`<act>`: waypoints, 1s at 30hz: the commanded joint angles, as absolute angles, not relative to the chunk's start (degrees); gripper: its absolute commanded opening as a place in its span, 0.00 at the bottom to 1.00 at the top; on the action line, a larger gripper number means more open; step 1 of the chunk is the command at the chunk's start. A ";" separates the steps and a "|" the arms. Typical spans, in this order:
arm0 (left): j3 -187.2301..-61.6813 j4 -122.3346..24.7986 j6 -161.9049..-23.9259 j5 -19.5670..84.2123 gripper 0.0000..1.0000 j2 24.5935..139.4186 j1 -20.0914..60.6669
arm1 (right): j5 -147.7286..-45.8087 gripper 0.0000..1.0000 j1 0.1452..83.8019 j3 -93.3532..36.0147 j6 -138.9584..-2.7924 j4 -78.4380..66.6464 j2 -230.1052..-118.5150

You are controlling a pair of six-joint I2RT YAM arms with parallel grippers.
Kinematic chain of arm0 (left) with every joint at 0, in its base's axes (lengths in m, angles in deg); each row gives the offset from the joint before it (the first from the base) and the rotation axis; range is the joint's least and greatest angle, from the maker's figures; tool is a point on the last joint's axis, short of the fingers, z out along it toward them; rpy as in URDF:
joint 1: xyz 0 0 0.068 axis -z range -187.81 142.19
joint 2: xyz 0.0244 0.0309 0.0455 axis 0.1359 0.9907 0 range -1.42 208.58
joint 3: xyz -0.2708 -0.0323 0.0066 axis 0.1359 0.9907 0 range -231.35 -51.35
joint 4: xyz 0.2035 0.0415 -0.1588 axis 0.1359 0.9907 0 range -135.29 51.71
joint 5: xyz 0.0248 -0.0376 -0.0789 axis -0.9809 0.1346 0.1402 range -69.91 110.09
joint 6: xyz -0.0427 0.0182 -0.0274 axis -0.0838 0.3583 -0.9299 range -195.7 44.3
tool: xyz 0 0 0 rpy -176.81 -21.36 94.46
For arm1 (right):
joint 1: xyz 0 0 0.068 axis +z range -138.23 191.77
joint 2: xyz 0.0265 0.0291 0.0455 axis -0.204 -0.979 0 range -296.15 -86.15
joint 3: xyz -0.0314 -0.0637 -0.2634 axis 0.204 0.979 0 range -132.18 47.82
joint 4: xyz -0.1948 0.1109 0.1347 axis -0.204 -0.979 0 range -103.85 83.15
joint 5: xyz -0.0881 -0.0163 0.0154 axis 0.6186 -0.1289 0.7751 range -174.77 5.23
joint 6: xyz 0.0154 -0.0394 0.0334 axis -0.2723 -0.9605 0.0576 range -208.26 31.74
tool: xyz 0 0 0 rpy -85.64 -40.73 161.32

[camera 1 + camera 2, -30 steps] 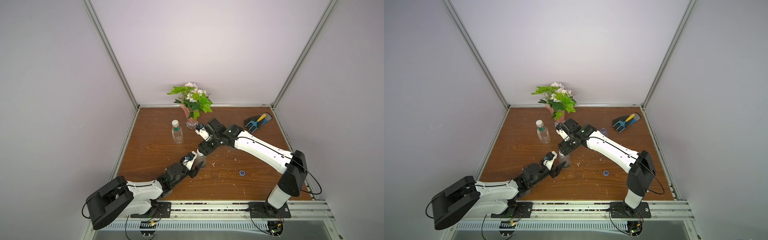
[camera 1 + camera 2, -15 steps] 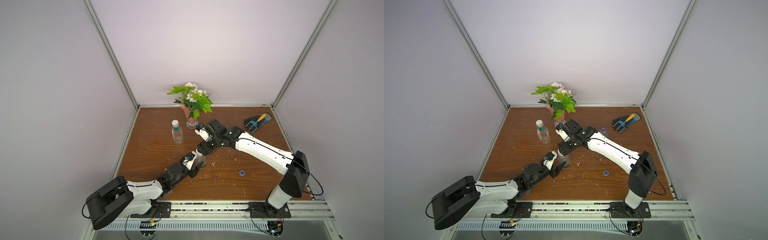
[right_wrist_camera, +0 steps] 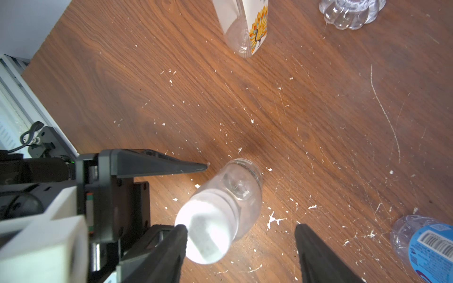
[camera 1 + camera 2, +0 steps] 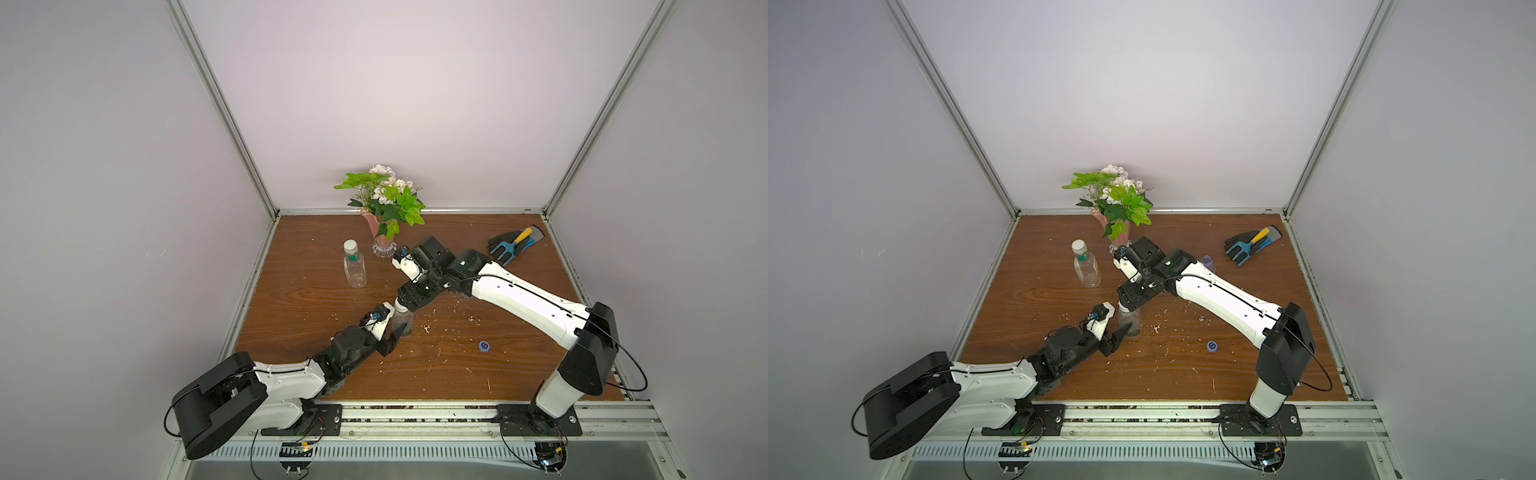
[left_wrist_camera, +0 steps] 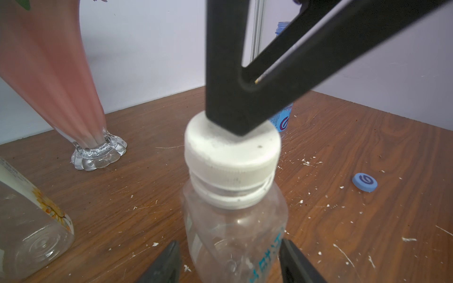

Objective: Screw on the bottle caps
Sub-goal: Screw the bottle cap onto the plastic bottle.

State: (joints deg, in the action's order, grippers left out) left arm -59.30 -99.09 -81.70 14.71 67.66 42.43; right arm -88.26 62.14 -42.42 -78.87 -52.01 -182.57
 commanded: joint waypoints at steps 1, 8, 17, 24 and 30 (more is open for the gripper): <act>-59.28 -99.62 -82.10 14.86 0.65 68.30 41.87 | -88.23 0.74 61.88 -45.56 -78.92 -53.65 -181.68; -59.26 -99.51 -82.09 14.88 0.65 68.31 41.85 | -87.60 0.74 61.87 -48.46 -78.90 -53.67 -182.16; -59.00 -99.57 -82.04 14.73 0.65 68.13 41.93 | -87.24 0.74 61.66 -43.72 -79.69 -52.34 -184.09; -59.00 -99.51 -81.91 14.64 0.65 68.28 41.87 | -86.87 0.74 60.80 -37.81 -79.52 -50.56 -184.83; -59.08 -99.56 -81.80 14.64 0.66 68.46 41.85 | -88.42 0.74 60.32 -35.41 -78.95 -49.38 -182.86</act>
State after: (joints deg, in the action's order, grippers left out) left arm -59.30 -99.09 -81.70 14.71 67.87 42.43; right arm -89.87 60.74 -37.96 -78.78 -44.93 -182.81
